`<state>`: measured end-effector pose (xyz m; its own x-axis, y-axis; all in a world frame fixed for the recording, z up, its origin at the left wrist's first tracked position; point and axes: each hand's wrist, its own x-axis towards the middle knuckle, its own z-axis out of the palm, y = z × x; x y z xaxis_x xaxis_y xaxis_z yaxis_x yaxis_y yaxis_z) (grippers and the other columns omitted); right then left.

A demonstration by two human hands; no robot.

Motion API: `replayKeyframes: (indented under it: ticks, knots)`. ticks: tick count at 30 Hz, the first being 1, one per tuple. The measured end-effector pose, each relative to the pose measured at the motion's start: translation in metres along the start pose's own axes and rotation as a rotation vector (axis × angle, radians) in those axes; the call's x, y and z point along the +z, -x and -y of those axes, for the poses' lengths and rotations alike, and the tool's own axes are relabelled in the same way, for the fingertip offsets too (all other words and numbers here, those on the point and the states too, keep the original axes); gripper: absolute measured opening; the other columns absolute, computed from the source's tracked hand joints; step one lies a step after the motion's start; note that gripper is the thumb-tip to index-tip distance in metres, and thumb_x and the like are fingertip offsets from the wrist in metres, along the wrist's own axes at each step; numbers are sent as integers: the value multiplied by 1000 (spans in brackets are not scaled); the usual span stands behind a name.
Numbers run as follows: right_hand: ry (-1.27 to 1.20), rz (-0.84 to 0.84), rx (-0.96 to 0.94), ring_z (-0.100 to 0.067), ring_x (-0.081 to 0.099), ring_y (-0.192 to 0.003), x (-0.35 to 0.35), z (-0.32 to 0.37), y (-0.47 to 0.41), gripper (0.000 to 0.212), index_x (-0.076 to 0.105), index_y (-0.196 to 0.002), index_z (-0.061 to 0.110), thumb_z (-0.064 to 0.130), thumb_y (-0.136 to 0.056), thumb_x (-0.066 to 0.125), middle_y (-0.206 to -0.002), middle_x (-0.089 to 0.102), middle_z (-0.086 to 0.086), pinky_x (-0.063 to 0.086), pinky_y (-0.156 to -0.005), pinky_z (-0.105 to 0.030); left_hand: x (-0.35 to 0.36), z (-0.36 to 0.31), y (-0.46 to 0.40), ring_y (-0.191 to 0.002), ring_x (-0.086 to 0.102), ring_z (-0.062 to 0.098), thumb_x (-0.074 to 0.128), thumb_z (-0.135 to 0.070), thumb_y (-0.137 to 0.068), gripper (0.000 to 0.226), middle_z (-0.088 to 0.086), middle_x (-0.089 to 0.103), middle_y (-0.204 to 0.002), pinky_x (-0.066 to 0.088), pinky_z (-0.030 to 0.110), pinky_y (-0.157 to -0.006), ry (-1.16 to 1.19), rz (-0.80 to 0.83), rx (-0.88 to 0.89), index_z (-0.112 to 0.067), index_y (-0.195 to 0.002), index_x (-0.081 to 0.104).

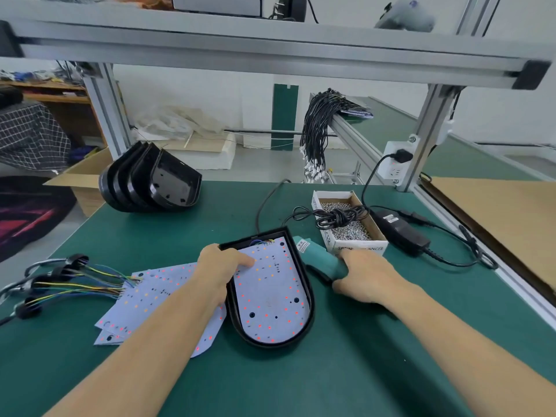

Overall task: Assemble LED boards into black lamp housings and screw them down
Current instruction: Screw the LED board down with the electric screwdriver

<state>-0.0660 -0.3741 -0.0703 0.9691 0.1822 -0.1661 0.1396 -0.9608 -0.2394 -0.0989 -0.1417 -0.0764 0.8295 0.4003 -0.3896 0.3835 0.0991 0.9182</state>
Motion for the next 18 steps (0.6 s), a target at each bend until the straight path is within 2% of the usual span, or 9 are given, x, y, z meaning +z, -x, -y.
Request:
replayKeyframes:
  ticks: [3,5,7,9,10,13,16,17,18]
  knots:
    - [-121,-41,-16,-10,51,-73,-6,-6,0,32,44,-98,28,28,-76,68,-88,56,7,38,-56,-24,-2,2,5,-77,60,34,71,13,-73,22,19,65,-84,53,55,-84,45,-3,4,-4,-74,57]
    - [-236,-119,11,-9,52,-68,-18,-11,0,26,45,-88,19,24,-75,67,-82,56,2,36,-52,-26,-2,3,5,-72,62,32,71,13,-72,21,18,65,-80,56,50,-76,65,-7,5,-4,-77,59]
    - [-484,-169,14,-14,58,-60,-34,-16,2,24,52,-87,17,19,-68,67,-75,64,-2,42,-51,-26,-2,3,6,-66,62,31,71,13,-73,20,17,66,-77,56,41,-67,87,-5,6,-4,-77,60]
    - [-754,-141,-11,-15,52,-53,-53,-22,5,33,58,-88,8,11,-56,65,-63,61,-2,43,-49,-27,-1,4,4,-69,62,32,70,10,-74,19,18,66,-80,56,44,-71,96,-1,-6,-5,-76,59]
    - [-866,-114,-25,-16,49,-55,-62,-27,6,36,59,-88,3,5,-53,64,-64,57,-4,41,-50,-28,-1,4,4,-72,61,33,70,9,-75,18,18,64,-83,54,48,-76,101,2,-12,-5,-75,58]
    - [-1119,-100,-54,-14,49,-58,-81,-41,9,32,62,-87,7,-13,-62,63,-71,57,-3,42,-54,-28,2,7,1,-76,55,32,68,8,-78,16,19,59,-85,50,47,-81,83,-4,2,-4,-78,57]
    - [-1327,-219,-75,-11,59,-58,-95,-55,10,29,61,-86,12,-13,-72,64,-70,63,1,51,-53,-24,2,8,0,-77,56,32,68,5,-78,15,20,59,-86,50,49,-84,21,-16,34,-2,-82,55]
    - [-1395,-265,-74,-12,63,-58,-99,-60,10,27,60,-87,13,-10,-74,64,-69,65,1,54,-53,-23,2,7,0,-78,58,34,71,0,-74,20,21,60,-87,50,48,-84,-17,-22,44,2,-86,56]
    - [-1447,-309,-71,-12,65,-57,-103,-65,10,25,59,-88,13,-8,-75,65,-67,66,1,55,-52,-23,1,6,1,-77,59,34,72,-8,-67,35,21,61,-87,51,45,-81,-66,-26,58,7,-95,56]
